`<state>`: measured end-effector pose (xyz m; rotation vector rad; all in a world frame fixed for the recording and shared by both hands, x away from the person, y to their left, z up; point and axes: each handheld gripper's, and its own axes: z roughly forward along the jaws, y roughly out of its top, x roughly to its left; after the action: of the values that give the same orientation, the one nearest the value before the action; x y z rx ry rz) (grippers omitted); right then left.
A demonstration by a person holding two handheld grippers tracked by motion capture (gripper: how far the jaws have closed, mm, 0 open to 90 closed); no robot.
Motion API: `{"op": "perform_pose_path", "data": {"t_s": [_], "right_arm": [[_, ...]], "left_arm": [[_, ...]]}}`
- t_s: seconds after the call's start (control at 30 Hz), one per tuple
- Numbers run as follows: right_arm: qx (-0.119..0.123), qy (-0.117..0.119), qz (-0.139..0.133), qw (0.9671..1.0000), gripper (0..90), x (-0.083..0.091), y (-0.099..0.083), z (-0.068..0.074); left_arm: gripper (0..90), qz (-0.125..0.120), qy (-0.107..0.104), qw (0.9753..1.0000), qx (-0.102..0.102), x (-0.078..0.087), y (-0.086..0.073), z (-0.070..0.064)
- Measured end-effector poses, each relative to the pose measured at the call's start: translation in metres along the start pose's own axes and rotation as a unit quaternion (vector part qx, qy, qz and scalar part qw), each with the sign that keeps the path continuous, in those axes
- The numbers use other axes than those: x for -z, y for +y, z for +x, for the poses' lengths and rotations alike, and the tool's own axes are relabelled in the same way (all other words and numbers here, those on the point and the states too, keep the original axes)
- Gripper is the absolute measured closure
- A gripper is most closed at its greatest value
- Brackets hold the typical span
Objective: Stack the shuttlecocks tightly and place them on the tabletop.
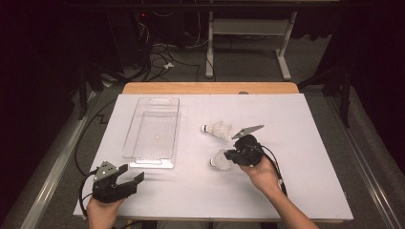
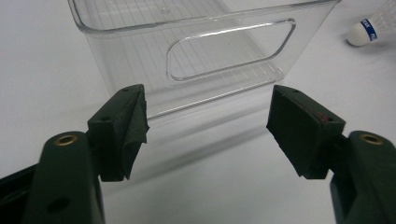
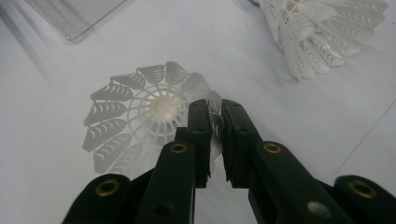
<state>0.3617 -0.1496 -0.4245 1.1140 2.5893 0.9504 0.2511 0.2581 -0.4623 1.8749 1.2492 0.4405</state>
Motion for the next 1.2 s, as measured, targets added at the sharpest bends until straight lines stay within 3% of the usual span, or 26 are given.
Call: {"op": "perform_pose_path", "data": {"t_s": [1.2], "right_arm": [[-0.046,-0.021,0.013,0.9986,65.9,-0.009,-0.011,-0.024]], "left_arm": [[29.6,0.001,-0.001,1.0,0.003,0.0,0.0,0.001]]}}
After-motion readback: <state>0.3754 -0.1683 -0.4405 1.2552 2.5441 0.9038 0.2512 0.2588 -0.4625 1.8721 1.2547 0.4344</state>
